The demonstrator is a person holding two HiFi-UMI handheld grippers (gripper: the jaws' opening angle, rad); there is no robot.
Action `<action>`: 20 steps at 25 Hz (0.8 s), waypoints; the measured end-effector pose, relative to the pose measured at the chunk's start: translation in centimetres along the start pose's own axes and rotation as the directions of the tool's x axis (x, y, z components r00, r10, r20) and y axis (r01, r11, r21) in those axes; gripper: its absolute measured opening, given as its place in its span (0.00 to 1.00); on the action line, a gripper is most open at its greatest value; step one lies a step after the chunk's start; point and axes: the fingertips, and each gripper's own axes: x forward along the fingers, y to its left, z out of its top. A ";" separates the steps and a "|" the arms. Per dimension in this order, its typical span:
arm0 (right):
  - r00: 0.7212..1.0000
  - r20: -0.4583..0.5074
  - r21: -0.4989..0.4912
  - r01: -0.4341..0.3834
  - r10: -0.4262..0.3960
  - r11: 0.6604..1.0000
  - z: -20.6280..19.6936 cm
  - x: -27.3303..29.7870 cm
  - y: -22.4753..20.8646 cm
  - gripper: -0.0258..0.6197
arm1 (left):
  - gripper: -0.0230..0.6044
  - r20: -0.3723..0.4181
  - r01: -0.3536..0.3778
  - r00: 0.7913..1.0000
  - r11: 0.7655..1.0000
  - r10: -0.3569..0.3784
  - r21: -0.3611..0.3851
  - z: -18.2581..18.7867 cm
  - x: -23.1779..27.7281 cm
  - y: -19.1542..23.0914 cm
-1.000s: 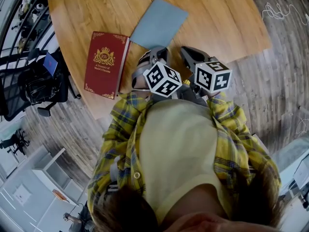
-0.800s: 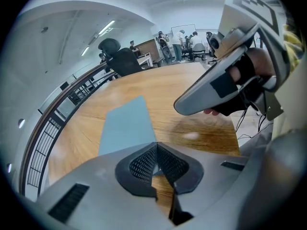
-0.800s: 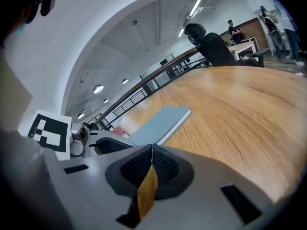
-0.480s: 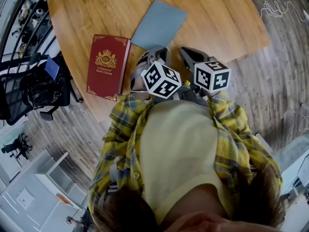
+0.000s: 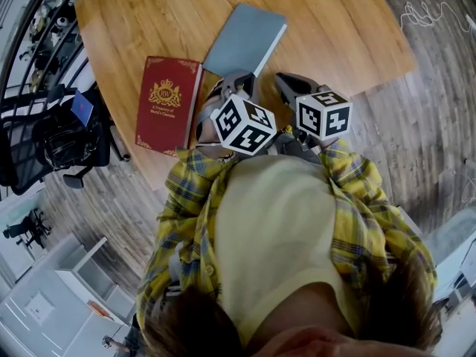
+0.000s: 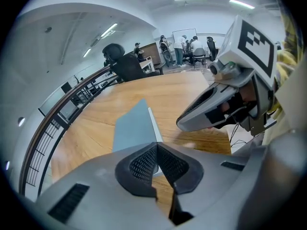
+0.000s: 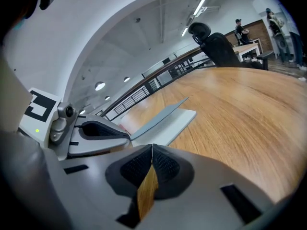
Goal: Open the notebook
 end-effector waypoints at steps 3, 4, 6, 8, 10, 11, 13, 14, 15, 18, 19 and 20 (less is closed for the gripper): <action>1.000 -0.029 -0.032 0.002 -0.003 0.999 0.0 1.2 -0.1 0.14 | 0.05 0.003 -0.009 1.000 1.000 0.009 -0.001 0.1 -0.4 0.4; 0.999 -0.040 -0.040 0.000 -0.002 0.999 0.0 1.6 -0.1 0.14 | 0.05 0.005 -0.013 1.000 1.000 0.013 0.000 0.1 -0.5 0.5; 0.998 -0.057 -0.049 -0.008 0.005 0.999 0.1 2.6 -0.1 0.14 | 0.05 0.008 -0.020 1.000 1.000 0.020 0.000 0.2 -0.8 0.7; 0.997 -0.069 -0.049 -0.020 0.016 0.999 0.4 3.6 0.1 0.14 | 0.05 0.012 -0.026 1.000 1.000 0.026 -0.001 0.3 -1.0 0.9; 0.997 -0.074 -0.047 -0.032 0.028 0.998 0.8 4.3 0.3 0.14 | 0.05 0.017 -0.031 0.999 1.000 0.031 -0.004 0.5 -1.3 1.2; 0.997 -0.074 -0.048 -0.038 0.034 0.998 1.1 4.6 0.4 0.14 | 0.05 0.020 -0.034 0.999 0.999 0.034 -0.004 0.6 -1.4 1.3; 0.996 -0.072 -0.056 -0.048 0.044 0.997 1.7 5.1 0.8 0.14 | 0.05 0.025 -0.040 0.999 0.999 0.040 -0.005 0.7 -1.8 1.5; 0.996 -0.068 -0.060 -0.053 0.049 0.997 2.0 5.2 1.1 0.14 | 0.05 0.027 -0.043 0.999 0.999 0.043 -0.005 0.7 -1.9 1.6; 0.997 -0.063 -0.063 -0.058 0.054 0.996 2.3 5.3 1.4 0.14 | 0.05 0.029 -0.045 0.999 0.999 0.045 -0.004 0.8 -2.1 1.7; 0.996 -0.051 -0.070 -0.071 0.067 0.995 2.9 5.6 1.8 0.14 | 0.05 0.038 -0.053 0.998 0.999 0.053 -0.006 0.9 -2.5 2.3; 0.996 -0.050 -0.071 -0.073 0.070 0.995 3.0 5.7 1.9 0.14 | 0.05 0.042 -0.054 0.998 0.998 0.055 -0.010 1.0 -2.7 2.5; 0.996 -0.049 -0.071 -0.074 0.071 0.995 3.1 5.8 2.0 0.14 | 0.05 0.046 -0.055 0.997 0.998 0.056 -0.016 1.0 -2.8 2.8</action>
